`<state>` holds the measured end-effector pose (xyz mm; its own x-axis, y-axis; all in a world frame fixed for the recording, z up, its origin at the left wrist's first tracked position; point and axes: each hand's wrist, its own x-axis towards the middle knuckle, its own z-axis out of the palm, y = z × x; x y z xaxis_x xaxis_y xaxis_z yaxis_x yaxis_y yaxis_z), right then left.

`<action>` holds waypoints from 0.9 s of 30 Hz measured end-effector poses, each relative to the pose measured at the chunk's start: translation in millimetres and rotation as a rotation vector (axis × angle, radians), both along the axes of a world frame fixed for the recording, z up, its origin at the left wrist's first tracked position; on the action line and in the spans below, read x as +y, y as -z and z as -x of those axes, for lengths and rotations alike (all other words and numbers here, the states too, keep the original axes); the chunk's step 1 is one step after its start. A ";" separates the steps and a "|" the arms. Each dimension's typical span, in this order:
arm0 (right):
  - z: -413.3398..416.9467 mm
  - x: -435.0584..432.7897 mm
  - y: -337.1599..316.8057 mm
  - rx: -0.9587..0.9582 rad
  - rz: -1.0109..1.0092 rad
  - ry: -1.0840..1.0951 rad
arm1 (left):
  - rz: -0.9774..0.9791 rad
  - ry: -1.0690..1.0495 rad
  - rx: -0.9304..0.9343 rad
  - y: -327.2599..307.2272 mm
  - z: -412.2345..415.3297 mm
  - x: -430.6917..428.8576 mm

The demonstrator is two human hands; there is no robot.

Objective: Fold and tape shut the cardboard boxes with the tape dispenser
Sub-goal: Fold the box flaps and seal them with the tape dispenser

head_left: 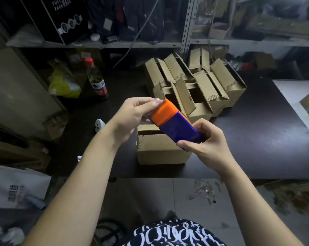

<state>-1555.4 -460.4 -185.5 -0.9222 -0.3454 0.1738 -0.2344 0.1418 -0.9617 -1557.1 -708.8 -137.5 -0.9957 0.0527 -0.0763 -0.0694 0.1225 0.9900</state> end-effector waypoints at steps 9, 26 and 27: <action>-5.6 -5.0 2.6 0.060 -0.001 -0.095 | -0.114 0.014 -0.132 4.9 -9.8 -15.1; -13.6 -30.8 15.7 0.330 -0.290 0.065 | 0.225 -0.131 0.148 1.9 -17.9 -5.3; -13.3 -32.0 15.2 0.342 -0.278 0.078 | 0.227 -0.146 0.153 2.5 -18.0 -4.5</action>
<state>-1542.1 -492.4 -200.7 -0.8532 -0.3538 0.3833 -0.5103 0.4139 -0.7538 -1539.1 -713.3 -140.1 -0.9923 -0.0929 0.0816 0.0451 0.3419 0.9387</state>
